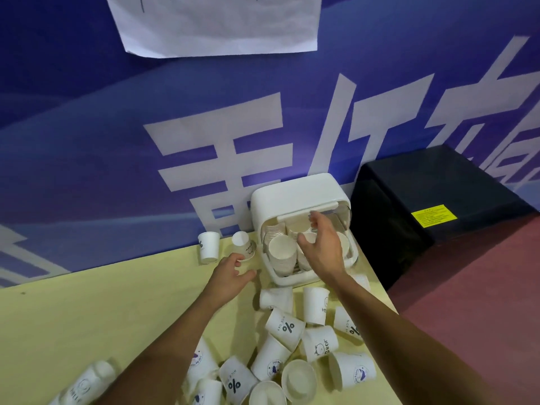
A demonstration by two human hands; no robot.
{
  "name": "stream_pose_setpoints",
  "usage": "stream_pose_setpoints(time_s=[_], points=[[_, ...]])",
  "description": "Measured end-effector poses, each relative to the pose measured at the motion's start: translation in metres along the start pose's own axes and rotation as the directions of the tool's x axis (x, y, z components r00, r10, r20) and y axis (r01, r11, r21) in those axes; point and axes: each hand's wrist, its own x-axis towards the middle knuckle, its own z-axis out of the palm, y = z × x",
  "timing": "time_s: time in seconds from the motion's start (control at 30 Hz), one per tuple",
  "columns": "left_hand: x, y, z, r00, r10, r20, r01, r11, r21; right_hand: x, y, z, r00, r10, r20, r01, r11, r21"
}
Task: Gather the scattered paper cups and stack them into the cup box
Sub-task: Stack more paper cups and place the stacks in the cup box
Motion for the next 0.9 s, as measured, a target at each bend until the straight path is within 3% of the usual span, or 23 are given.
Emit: stream_pose_setpoints(time_s=[0.23,0.43,0.67,0.9], points=[[0.001,-0.035,-0.033,0.994,-0.076,-0.083,0.073,0.997,-0.036,-0.022,-0.053,0.080,0.954,-0.190,0.230,0.198,0.980,-0.015],[0.015,-0.073,-0.054,0.979,-0.162,-0.128,0.162,0.987,-0.007,-0.019,-0.051,0.135,0.887,-0.162,0.434,0.273,0.940,-0.207],[0.056,-0.100,-0.061,0.965,-0.231,-0.127,0.231,0.973,-0.010,0.004,-0.032,0.176,0.835,-0.082,0.544,0.319,0.878,-0.357],[0.104,-0.104,-0.057,0.960,-0.231,-0.156,0.238,0.971,0.024,0.019,-0.021,0.207,0.862,-0.051,0.505,0.266,0.892,-0.365]])
